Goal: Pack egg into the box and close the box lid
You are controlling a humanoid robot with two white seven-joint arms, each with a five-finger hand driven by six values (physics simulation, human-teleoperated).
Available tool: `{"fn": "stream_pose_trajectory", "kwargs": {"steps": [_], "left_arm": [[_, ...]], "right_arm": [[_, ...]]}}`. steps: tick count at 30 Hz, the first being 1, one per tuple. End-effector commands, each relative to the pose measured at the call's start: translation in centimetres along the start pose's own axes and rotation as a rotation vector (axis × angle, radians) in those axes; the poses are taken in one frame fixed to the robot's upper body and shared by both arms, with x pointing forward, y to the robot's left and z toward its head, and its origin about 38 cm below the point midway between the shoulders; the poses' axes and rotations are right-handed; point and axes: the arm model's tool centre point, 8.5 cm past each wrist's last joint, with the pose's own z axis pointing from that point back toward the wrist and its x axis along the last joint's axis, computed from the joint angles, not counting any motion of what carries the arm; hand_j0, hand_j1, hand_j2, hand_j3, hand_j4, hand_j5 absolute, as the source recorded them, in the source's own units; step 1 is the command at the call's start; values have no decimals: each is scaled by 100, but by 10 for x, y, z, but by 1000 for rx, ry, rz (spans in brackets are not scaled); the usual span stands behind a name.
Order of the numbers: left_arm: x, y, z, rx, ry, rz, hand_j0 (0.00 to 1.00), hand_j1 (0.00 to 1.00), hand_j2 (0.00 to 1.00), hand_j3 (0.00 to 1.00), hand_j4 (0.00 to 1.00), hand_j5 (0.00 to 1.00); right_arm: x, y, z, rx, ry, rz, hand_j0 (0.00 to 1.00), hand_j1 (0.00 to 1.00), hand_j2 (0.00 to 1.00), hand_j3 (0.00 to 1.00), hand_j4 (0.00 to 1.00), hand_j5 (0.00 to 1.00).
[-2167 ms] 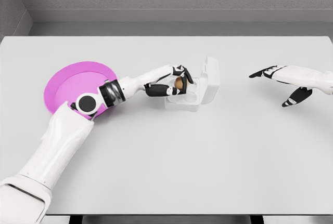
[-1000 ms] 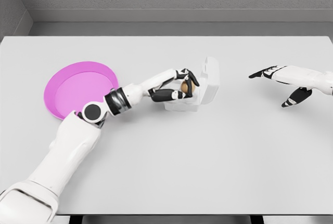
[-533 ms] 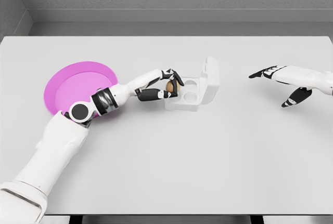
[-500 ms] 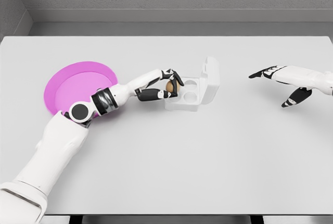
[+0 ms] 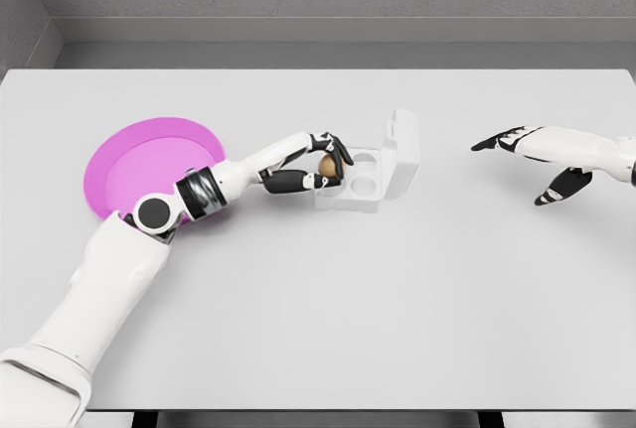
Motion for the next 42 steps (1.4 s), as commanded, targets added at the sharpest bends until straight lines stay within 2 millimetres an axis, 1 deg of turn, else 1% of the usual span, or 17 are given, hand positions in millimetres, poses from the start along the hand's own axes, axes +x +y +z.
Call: {"fn": "stream_pose_trajectory", "kwargs": {"steps": [1,4,6,9,16,18,20,22,25,30,32,35,37,38,39,40,42], "left_arm": [[1,1,0,6,-4,5,32,32,32,32,32,32],[0,1,0,7,-3,5,34,34,34,34,34,34],[0,2,2,8,0,3,44,44,44,44,44,44],[1,2,1,6,-4,0,56,56,56,56,56,56],[1,3,1,8,-4,0,59,59,59,59,59,59],[2,3,1,8,-5,-1,63,63,63,63,63,63],[1,4,1,8,-3,-2,71,71,71,71,71,71],[1,3,2,7,-2,-1,74,74,74,74,74,74],[1,3,2,7,-2,-1,85,85,85,85,85,85],[2,4,2,9,-3,-3,85,85,85,85,85,85],[3,5,3,15,-9,1,89,89,89,89,89,89],[18,21,13,35,-51,-24,89,89,89,89,89,89],[27,40,33,62,-70,-38,89,89,89,89,89,89],[36,49,42,70,-90,-51,90,90,90,90,90,90],[56,61,53,70,-133,-80,90,90,90,90,90,90],[72,61,68,65,-173,-86,90,90,90,90,90,90],[89,73,93,58,-185,-111,90,90,90,90,90,90]], "right_arm": [[0,-1,1,-4,0,-5,100,100,100,100,100,100],[-1,0,1,-4,1,-6,100,100,100,100,100,100],[-1,0,1,-3,1,-7,100,100,100,100,100,100],[-1,0,1,-3,1,-7,100,100,100,100,100,100],[-1,0,1,-3,1,-7,100,100,100,100,100,100],[0,0,1,-3,0,-6,100,100,100,100,100,100],[0,0,1,-3,0,-6,100,100,100,100,100,100],[0,0,1,-3,0,-6,100,100,100,100,100,100],[0,-1,1,-4,0,-5,100,100,100,100,100,100],[0,-1,1,-4,0,-5,100,100,100,100,100,100],[-1,0,1,-3,1,-7,100,100,100,100,100,100],[-1,3,0,3,1,-11,100,100,100,100,100,100],[-3,7,0,8,7,-21,100,100,100,100,100,100],[-2,11,-2,17,2,-25,100,100,100,100,100,100],[0,9,-3,14,-4,-18,100,100,100,100,100,100],[-1,8,-3,8,0,-22,100,100,100,100,100,100],[-11,19,-1,27,25,-53,100,100,100,100,100,100]]}}
